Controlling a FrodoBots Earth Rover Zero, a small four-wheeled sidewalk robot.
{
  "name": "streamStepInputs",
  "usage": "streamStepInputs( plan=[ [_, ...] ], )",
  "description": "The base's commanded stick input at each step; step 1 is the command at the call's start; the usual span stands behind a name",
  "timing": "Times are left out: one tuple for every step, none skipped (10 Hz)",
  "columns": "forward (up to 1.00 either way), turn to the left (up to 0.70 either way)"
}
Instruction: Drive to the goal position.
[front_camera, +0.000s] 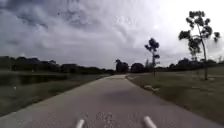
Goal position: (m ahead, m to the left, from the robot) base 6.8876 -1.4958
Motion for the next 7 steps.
streamStepInputs(
  plan=[
    [0.69, 0.23],
    [0.69, 0.34],
    [0.69, 0.34],
    [0.69, 0.34],
    [0.69, 0.03],
    [0.69, 0.03],
    [0.69, 0.03]
  ],
)
